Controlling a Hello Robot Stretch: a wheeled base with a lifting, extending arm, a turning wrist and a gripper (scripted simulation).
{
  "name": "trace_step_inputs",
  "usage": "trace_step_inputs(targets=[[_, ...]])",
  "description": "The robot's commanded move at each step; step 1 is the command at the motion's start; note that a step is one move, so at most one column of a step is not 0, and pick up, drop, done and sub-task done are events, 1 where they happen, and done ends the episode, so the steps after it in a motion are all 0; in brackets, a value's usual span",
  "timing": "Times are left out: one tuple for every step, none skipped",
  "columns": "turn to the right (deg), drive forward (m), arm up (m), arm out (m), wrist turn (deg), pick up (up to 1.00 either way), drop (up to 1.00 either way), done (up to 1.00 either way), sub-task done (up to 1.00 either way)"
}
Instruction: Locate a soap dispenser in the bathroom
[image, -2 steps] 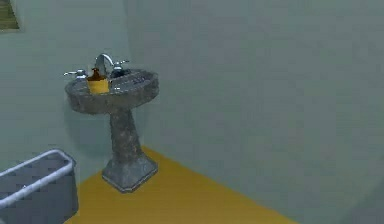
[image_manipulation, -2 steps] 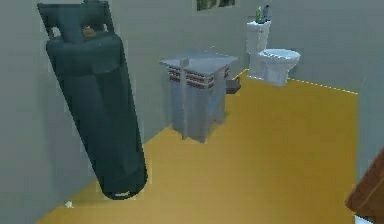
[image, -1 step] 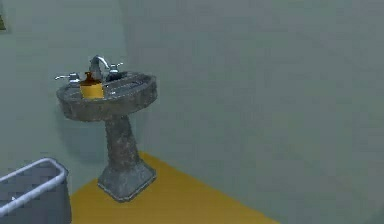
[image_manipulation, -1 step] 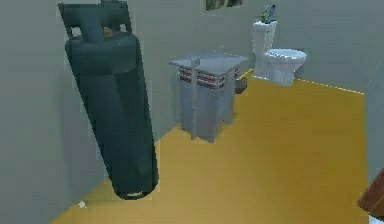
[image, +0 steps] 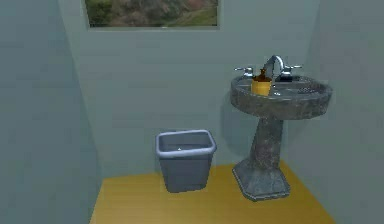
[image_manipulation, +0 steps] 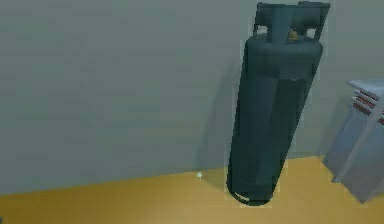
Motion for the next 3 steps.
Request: trace_step_inputs(targets=[[-6.0, 0.00, 0.00, 0.00, 0.0, 0.00, 0.00, 0.00, 0.00], [0.0, 0.65, 0.00, 0.00, 0.0, 0.00, 0.00, 0.00, 0.00], [39.0, 0.00, 0.00, 0.00, 0.0, 0.00, 0.00, 0.00, 0.00]])
